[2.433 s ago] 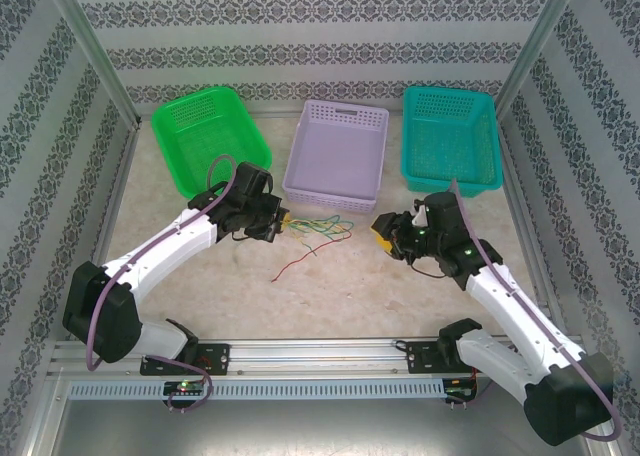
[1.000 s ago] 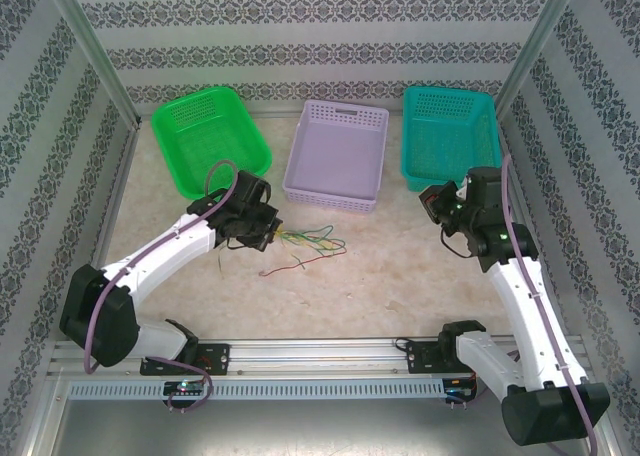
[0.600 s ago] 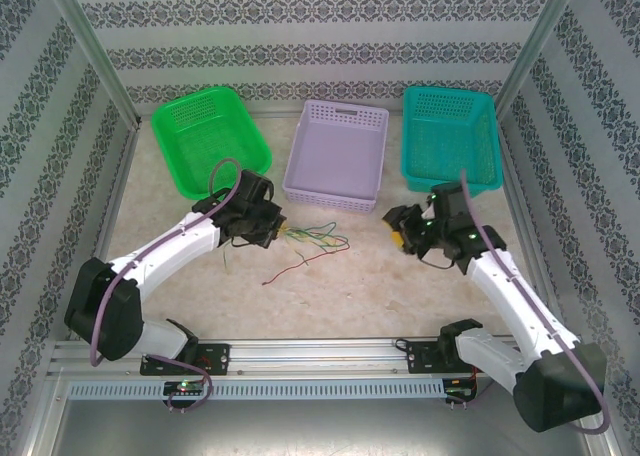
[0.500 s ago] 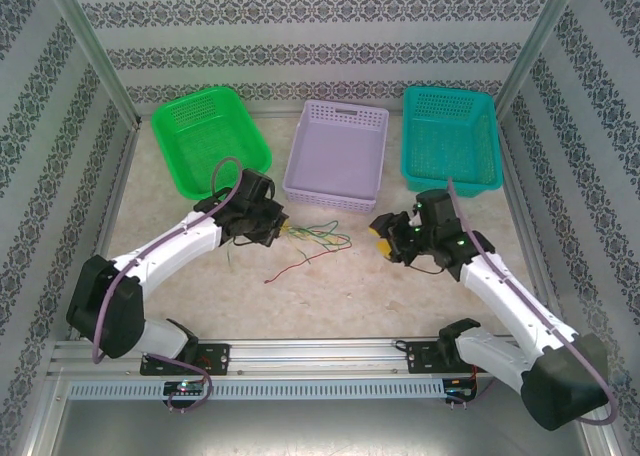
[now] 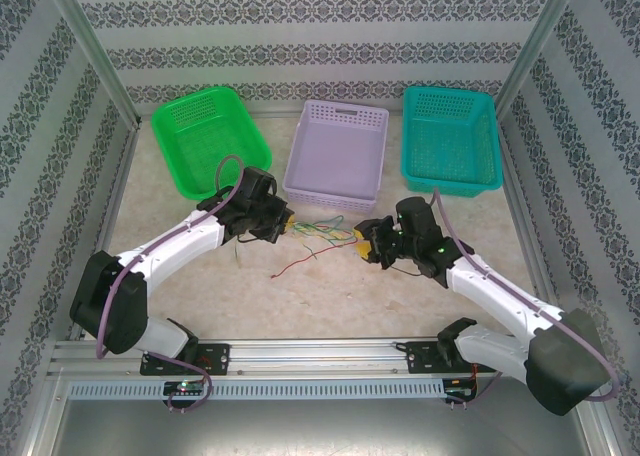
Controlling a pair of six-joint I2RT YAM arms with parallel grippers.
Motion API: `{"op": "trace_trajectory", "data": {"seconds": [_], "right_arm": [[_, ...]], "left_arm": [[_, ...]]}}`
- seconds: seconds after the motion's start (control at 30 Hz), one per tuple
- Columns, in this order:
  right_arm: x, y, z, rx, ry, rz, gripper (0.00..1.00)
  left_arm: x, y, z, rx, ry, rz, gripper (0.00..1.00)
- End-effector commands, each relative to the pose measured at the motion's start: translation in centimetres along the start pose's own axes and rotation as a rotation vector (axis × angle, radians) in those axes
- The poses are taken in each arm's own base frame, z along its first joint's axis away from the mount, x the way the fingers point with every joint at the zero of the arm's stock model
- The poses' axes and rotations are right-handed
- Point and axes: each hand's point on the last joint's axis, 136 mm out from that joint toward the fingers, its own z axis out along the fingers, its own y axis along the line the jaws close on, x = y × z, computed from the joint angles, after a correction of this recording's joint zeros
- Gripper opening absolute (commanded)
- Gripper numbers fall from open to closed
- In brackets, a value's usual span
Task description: Untangle the cables
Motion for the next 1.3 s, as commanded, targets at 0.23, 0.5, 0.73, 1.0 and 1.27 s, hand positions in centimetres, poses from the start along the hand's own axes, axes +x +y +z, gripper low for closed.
{"op": "trace_trajectory", "data": {"seconds": [0.23, 0.5, 0.73, 1.0, 1.27], "right_arm": [[-0.2, 3.2, 0.6, -0.146, -0.026, 0.050, 0.30], [0.6, 5.1, 1.3, -0.169, -0.044, 0.010, 0.00], [-0.9, 4.8, -0.3, -0.136, -0.135, -0.059, 0.00], [-0.8, 4.7, -0.5, -0.119, -0.130, -0.080, 0.00], [-1.5, 4.7, -0.4, -0.106, -0.133, -0.091, 0.00]], "left_arm": [[0.7, -2.7, -0.2, 0.083, 0.049, -0.023, 0.00], [0.7, -2.0, 0.5, 0.066, 0.057, -0.037, 0.00], [0.1, 0.3, 0.2, -0.043, 0.021, -0.008, 0.19], [-1.4, 2.0, 1.0, -0.089, -0.022, 0.004, 0.10], [-1.4, 2.5, 1.7, -0.131, -0.007, 0.018, 0.34]]}}
